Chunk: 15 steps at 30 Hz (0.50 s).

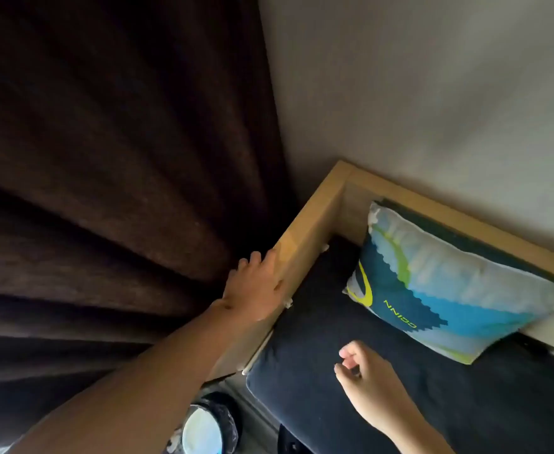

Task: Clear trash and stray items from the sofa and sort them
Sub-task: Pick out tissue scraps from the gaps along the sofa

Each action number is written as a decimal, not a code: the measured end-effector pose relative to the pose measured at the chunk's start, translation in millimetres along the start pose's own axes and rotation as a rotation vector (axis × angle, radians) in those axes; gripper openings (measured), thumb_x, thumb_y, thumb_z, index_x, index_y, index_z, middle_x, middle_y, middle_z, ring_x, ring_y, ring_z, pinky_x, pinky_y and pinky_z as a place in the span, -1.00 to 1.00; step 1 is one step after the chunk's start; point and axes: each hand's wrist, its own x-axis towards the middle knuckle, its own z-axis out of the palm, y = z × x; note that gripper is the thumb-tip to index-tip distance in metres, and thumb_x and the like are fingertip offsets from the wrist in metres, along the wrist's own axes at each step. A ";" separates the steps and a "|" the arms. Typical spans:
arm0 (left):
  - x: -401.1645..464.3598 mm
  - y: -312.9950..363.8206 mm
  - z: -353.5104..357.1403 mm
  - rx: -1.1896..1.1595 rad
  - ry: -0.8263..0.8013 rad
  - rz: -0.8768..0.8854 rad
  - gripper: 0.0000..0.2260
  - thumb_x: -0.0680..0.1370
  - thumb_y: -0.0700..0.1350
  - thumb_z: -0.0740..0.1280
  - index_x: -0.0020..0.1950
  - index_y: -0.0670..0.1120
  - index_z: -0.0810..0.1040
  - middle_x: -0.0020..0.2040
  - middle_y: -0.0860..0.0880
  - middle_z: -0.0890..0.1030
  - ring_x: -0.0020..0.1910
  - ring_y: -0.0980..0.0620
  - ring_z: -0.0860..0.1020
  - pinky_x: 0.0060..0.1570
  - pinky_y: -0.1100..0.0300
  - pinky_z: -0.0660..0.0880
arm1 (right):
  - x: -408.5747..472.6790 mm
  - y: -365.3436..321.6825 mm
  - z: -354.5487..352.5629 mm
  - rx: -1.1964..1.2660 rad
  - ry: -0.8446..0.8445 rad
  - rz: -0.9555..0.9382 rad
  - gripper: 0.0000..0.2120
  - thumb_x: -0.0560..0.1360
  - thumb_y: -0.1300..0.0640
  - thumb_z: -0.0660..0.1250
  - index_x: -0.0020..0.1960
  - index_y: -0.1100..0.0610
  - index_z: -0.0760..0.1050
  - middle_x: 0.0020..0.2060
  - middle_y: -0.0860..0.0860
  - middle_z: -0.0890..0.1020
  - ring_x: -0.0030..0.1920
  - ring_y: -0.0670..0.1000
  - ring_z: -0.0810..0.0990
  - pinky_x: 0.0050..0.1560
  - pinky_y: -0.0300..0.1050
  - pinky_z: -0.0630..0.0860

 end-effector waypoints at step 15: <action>15.8 -29.8 82.4 0.116 0.170 0.035 -0.20 0.48 0.00 0.42 0.62 0.11 0.07 0.02 -0.21 0.46 -0.24 -0.18 0.52 -0.53 0.13 0.37 | 175.5 48.9 97.2 0.142 -0.147 0.193 -0.84 0.47 0.13 0.26 0.02 -0.03 0.51 -0.19 -0.04 0.69 -0.13 0.08 0.68 -0.10 -0.03 0.60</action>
